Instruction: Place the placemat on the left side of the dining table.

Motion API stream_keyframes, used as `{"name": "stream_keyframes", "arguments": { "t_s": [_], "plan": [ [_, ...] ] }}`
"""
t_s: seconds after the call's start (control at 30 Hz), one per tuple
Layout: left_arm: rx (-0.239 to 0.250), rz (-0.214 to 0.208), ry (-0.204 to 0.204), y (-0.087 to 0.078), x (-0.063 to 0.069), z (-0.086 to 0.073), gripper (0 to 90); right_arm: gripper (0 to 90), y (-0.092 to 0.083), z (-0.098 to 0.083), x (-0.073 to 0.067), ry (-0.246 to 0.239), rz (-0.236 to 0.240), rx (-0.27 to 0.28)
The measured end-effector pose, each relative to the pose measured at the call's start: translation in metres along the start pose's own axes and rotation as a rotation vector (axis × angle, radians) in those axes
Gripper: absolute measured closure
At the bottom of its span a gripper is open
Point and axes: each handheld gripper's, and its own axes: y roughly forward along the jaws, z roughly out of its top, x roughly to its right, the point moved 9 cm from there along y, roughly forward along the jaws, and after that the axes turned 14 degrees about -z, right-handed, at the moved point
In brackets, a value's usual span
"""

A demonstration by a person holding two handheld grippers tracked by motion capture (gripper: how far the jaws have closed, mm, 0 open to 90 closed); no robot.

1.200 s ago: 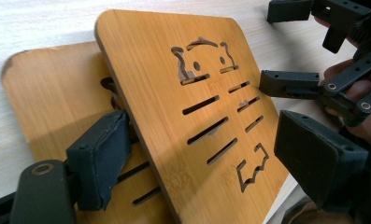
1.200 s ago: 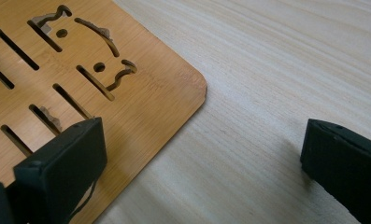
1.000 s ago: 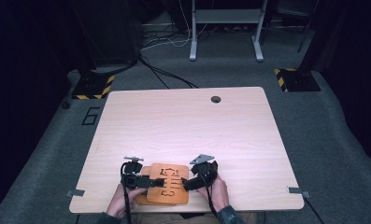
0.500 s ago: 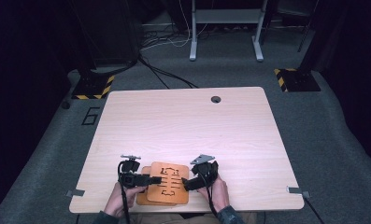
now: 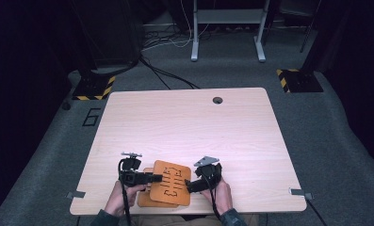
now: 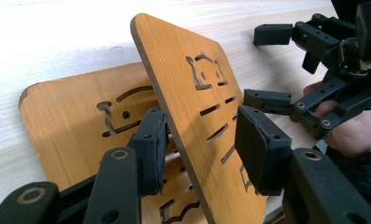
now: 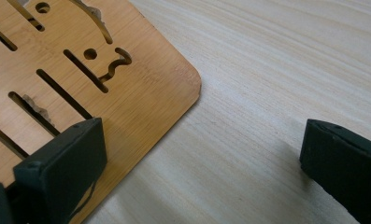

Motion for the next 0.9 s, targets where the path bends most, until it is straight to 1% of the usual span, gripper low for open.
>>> {"name": "stream_keyframes", "arguments": {
  "t_s": [0.07, 0.13, 0.17, 0.2, 0.23, 0.27, 0.3, 0.4, 0.43, 0.47, 0.5, 0.53, 0.57, 0.6, 0.63, 0.67, 0.77, 0.8, 0.83, 0.87, 0.9],
  "plan": [
    [0.002, 0.005, 0.001, 0.0, 0.002, 0.001, 56.9, 0.0, -0.001, 0.0, 0.0, -0.003, -0.007, 0.008],
    [0.003, 0.007, 0.004, -0.001, 0.003, 0.002, 57.9, 0.0, -0.001, 0.0, 0.0, -0.003, -0.005, 0.01],
    [0.002, 0.014, 0.006, -0.001, 0.004, 0.003, 58.5, 0.0, -0.001, 0.0, 0.0, -0.009, -0.004, 0.014],
    [-0.004, 0.018, 0.001, -0.001, 0.004, 0.002, 59.3, 0.0, -0.001, 0.0, 0.0, -0.007, -0.005, 0.016],
    [-0.008, 0.02, 0.011, 0.0, 0.004, 0.002, 59.6, 0.0, -0.002, 0.0, 0.0, -0.002, 0.001, 0.013],
    [-0.008, 0.027, 0.012, 0.001, 0.005, 0.002, 59.6, 0.0, -0.002, 0.0, -0.001, 0.001, 0.001, 0.012],
    [-0.022, 0.03, 0.014, 0.001, 0.005, 0.001, 59.9, 0.0, -0.003, 0.0, -0.001, 0.002, -0.001, 0.015],
    [-0.024, 0.039, 0.008, 0.004, 0.006, 0.001, 61.6, 0.0, -0.003, 0.001, -0.001, 0.01, 0.0, 0.02],
    [-0.034, 0.051, 0.017, 0.004, 0.006, 0.001, 61.6, 0.0, -0.004, 0.001, 0.0, 0.013, 0.003, 0.022],
    [-0.037, 0.052, 0.017, 0.004, 0.007, 0.001, 61.8, 0.0, -0.003, 0.001, 0.001, 0.001, 0.0, 0.029],
    [-0.032, 0.055, 0.02, 0.005, 0.007, 0.002, 64.5, 0.0, -0.004, 0.0, 0.002, 0.012, 0.004, 0.026],
    [-0.023, 0.049, 0.011, 0.005, 0.008, 0.003, 66.9, 0.0, -0.004, 0.0, 0.002, 0.024, 0.006, 0.024],
    [-0.033, 0.045, 0.027, 0.003, 0.008, 0.004, 67.7, 0.0, -0.003, 0.0, 0.003, 0.017, 0.008, 0.037],
    [-0.029, 0.038, 0.013, 0.003, 0.009, 0.005, 68.2, 0.0, -0.004, -0.001, 0.003, 0.022, 0.008, 0.03],
    [-0.033, 0.033, 0.012, 0.003, 0.009, 0.005, 68.6, 0.0, -0.004, -0.001, 0.003, 0.031, 0.009, 0.028],
    [-0.026, 0.031, 0.006, 0.003, 0.009, 0.006, 69.1, 0.0, -0.003, 0.0, 0.004, 0.029, 0.009, 0.033],
    [-0.025, 0.02, 0.009, 0.003, 0.009, 0.007, 70.5, 0.0, -0.003, -0.001, 0.004, 0.043, 0.01, 0.027],
    [-0.021, 0.012, 0.001, 0.003, 0.01, 0.008, 70.5, 0.0, -0.003, -0.001, 0.004, 0.043, 0.01, 0.027],
    [-0.021, 0.013, -0.001, 0.003, 0.01, 0.009, 70.9, 0.0, -0.003, -0.001, 0.005, 0.037, 0.009, 0.03],
    [-0.015, -0.006, -0.013, 0.002, 0.01, 0.011, 72.1, 0.0, -0.002, -0.001, 0.006, 0.035, 0.005, 0.035],
    [-0.013, -0.006, -0.013, 0.002, 0.01, 0.012, 72.6, 0.0, -0.002, -0.001, 0.006, 0.032, 0.004, 0.037]
  ]
}}
